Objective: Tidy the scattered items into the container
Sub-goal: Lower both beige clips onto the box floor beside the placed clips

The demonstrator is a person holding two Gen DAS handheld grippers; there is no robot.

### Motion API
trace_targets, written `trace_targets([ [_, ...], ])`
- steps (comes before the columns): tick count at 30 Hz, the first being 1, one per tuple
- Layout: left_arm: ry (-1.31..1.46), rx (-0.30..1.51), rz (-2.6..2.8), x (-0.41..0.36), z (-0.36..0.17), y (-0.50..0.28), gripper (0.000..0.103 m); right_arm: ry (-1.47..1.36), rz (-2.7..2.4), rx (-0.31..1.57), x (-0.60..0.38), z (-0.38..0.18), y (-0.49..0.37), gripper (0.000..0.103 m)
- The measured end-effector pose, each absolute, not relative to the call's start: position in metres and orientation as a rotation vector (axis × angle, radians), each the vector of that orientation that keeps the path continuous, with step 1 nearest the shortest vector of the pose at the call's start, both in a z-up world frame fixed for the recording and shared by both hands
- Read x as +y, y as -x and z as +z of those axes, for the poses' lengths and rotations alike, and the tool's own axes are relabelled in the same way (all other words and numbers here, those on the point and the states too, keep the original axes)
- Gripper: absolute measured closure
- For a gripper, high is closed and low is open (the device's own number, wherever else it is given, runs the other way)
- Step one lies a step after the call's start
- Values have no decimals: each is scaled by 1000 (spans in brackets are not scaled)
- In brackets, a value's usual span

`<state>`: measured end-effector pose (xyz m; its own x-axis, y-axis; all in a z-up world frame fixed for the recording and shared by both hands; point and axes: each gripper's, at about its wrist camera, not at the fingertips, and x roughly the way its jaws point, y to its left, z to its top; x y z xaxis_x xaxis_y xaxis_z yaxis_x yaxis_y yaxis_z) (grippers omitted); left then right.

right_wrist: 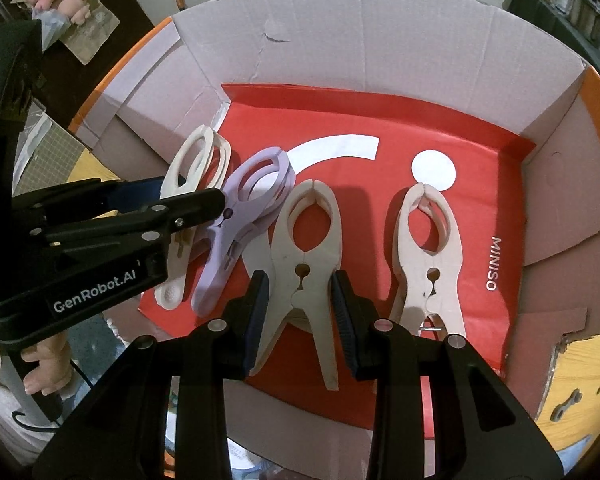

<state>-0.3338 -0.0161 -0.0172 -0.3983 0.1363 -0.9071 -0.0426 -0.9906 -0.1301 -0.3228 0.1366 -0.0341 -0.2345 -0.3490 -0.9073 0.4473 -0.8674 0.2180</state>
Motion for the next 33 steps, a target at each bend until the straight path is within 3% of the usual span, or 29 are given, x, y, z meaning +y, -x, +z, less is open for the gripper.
trace_targets([
  [33, 1670, -131, 2554, -24, -14, 331, 61, -1548, -2152, 139, 134, -30, 317, 72],
])
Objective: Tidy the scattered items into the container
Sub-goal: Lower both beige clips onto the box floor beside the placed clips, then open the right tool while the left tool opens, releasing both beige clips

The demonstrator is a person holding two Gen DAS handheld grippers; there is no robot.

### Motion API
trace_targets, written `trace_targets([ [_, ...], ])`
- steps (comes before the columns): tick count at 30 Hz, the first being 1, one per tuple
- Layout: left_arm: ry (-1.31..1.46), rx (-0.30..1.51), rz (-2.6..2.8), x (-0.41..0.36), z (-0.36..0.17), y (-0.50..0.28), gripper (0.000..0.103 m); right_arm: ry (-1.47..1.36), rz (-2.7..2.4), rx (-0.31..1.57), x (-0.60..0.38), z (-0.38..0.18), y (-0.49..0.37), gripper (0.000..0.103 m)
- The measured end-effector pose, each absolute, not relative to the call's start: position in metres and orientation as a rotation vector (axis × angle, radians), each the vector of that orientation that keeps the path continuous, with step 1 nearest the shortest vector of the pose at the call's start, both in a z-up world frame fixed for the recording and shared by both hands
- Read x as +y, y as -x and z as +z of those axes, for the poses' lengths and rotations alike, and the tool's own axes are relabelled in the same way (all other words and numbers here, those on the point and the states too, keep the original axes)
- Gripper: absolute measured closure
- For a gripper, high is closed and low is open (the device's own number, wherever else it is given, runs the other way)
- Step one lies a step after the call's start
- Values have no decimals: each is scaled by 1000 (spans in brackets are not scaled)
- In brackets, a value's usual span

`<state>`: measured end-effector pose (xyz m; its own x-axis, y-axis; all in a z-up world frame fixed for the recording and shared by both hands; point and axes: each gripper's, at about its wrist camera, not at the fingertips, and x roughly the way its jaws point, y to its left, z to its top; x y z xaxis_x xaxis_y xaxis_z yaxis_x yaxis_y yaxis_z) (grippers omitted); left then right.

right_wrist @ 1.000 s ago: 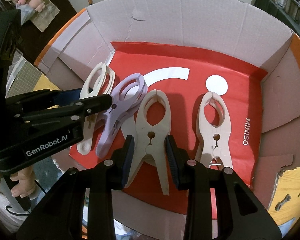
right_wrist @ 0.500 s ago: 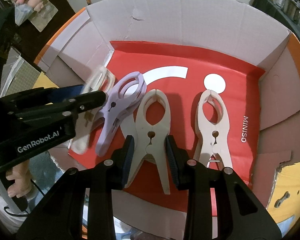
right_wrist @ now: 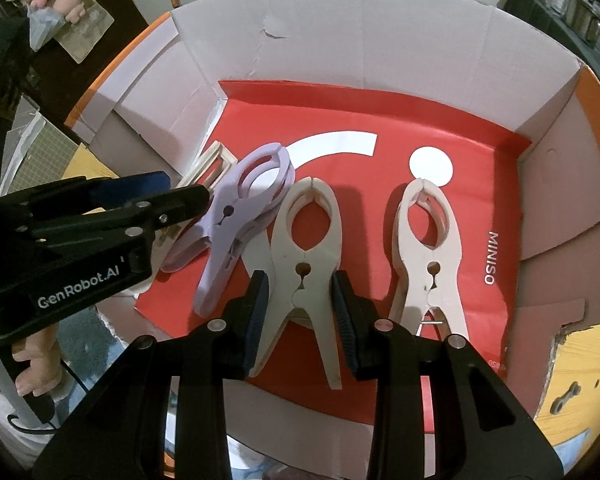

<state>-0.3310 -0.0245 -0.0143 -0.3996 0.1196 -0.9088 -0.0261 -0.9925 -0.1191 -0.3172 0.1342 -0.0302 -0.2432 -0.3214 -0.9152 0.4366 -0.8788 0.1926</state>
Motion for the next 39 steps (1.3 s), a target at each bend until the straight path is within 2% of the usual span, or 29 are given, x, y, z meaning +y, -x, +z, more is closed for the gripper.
trace_targets([
  [5, 1672, -133, 2550, -25, -15, 330, 61, -1551, -2154, 138, 134, -29, 316, 71],
  [7, 1673, -134, 2551, -25, -15, 330, 61, -1554, -2158, 139, 136, -28, 316, 67],
  [9, 1673, -134, 2551, -25, -15, 330, 61, -1556, -2158, 134, 136, -27, 317, 59],
  [26, 1657, -136, 2556, -19, -13, 329, 57, -1546, -2164, 141, 129, -21, 313, 58],
  [28, 1658, -138, 2554, -19, -13, 329, 57, -1547, -2164, 142, 128, -21, 312, 57],
  [31, 1659, -139, 2553, -19, -13, 328, 57, -1546, -2165, 140, 132, -22, 315, 48],
  [39, 1649, -143, 2551, -19, -11, 324, 57, -1538, -2171, 129, 136, -19, 311, 47],
])
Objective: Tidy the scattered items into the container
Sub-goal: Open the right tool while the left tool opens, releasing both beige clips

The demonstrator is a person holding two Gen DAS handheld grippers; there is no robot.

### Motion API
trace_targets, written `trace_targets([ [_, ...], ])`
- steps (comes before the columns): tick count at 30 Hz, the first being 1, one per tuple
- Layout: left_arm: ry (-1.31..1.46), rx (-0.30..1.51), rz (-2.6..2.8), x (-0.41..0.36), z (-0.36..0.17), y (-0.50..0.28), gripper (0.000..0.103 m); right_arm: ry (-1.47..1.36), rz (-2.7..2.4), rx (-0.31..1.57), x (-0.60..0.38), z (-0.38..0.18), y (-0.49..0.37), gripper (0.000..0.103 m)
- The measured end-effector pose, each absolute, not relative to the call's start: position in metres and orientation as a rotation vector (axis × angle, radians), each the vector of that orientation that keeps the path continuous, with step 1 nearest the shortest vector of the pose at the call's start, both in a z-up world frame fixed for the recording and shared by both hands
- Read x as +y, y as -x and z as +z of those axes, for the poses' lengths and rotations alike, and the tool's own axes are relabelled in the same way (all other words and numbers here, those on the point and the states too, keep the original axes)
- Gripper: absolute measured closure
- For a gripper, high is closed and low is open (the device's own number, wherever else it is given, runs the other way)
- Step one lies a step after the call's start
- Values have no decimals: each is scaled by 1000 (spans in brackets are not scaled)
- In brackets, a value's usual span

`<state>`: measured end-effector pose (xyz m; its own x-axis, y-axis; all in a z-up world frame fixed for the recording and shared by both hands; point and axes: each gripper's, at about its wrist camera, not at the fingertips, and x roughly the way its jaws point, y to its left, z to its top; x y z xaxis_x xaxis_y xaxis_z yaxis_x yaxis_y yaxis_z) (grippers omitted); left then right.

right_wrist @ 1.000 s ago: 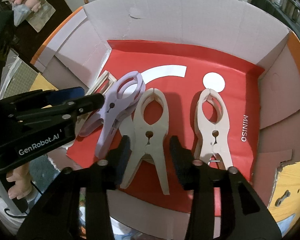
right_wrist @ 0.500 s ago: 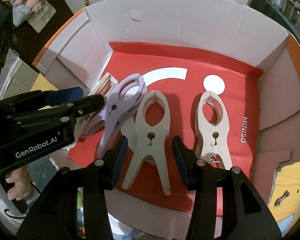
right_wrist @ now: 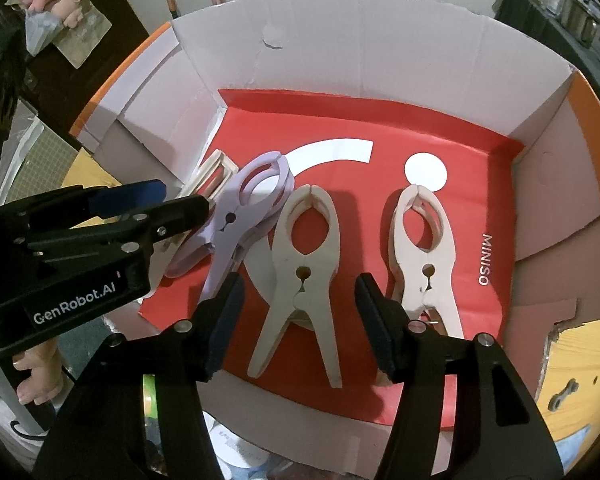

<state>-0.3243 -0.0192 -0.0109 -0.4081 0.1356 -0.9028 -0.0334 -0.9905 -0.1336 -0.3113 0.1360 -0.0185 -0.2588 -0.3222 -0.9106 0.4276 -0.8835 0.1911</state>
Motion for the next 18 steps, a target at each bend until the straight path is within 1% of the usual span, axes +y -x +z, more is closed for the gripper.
trace_targets([
  [1, 1646, -143, 2551, -19, -10, 323, 57, -1532, -2172, 129, 135, -17, 311, 46],
  [3, 1635, -141, 2552, -18, -7, 321, 56, -1522, -2176, 127, 135, -14, 310, 41],
  [5, 1623, -140, 2552, -16, -3, 318, 56, -1512, -2181, 125, 137, -10, 310, 39],
  [8, 1603, -131, 2563, -13, 4, 315, 54, -1502, -2190, 123, 136, -6, 309, 38],
  [12, 1573, -125, 2575, -14, 14, 307, 52, -1483, -2202, 117, 143, 1, 303, 35],
  [18, 1509, -130, 2580, -17, 35, 287, 51, -1438, -2216, 133, 147, 15, 287, 34],
])
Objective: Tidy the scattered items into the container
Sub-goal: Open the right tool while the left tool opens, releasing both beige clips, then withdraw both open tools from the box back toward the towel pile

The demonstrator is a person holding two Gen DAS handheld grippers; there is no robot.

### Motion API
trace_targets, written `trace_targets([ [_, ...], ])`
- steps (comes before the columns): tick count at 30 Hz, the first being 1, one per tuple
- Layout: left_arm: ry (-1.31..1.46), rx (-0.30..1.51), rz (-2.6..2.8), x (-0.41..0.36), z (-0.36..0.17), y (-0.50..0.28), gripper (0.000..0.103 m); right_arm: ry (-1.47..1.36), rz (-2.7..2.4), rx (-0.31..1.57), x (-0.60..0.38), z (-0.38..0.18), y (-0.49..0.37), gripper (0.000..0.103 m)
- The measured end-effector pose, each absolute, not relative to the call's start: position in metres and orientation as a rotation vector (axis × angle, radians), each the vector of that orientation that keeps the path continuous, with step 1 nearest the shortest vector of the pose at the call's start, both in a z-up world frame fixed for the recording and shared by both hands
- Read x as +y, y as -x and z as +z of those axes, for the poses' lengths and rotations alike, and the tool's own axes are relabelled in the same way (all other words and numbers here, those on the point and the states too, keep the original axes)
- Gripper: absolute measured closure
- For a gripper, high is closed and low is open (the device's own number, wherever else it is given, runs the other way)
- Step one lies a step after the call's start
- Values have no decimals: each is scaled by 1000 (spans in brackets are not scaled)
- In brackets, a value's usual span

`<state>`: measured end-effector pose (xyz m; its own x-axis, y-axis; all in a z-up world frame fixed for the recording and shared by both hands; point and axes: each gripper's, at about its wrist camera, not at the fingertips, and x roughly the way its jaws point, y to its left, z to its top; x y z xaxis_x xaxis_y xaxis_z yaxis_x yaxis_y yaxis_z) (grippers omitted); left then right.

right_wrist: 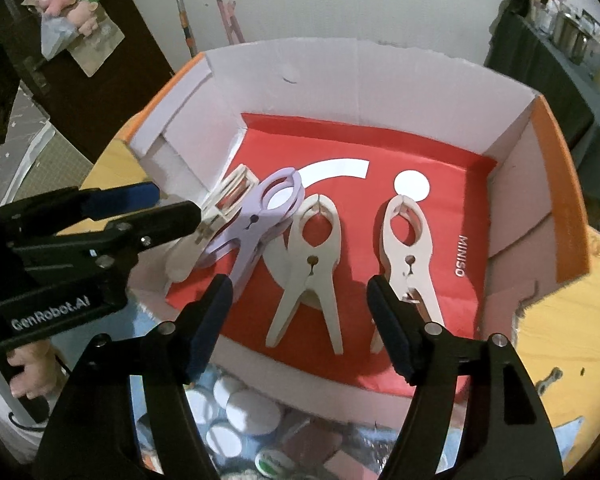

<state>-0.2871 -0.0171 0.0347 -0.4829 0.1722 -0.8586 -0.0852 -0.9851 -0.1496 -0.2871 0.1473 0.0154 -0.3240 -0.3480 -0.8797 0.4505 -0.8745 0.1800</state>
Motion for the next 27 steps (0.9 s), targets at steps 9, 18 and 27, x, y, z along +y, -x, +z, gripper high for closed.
trace_targets([
  [9, 1403, -121, 2578, -28, 64, 238, 49, -1332, -2245, 171, 158, 45, 241, 34],
  [18, 1317, -97, 2557, -30, 78, 173, 48, -1248, -2260, 165, 187, 68, 178, 30],
  [27, 1252, -14, 2534, -12, 73, 116, 47, -1198, -2274, 184, 203, 69, 123, 29],
])
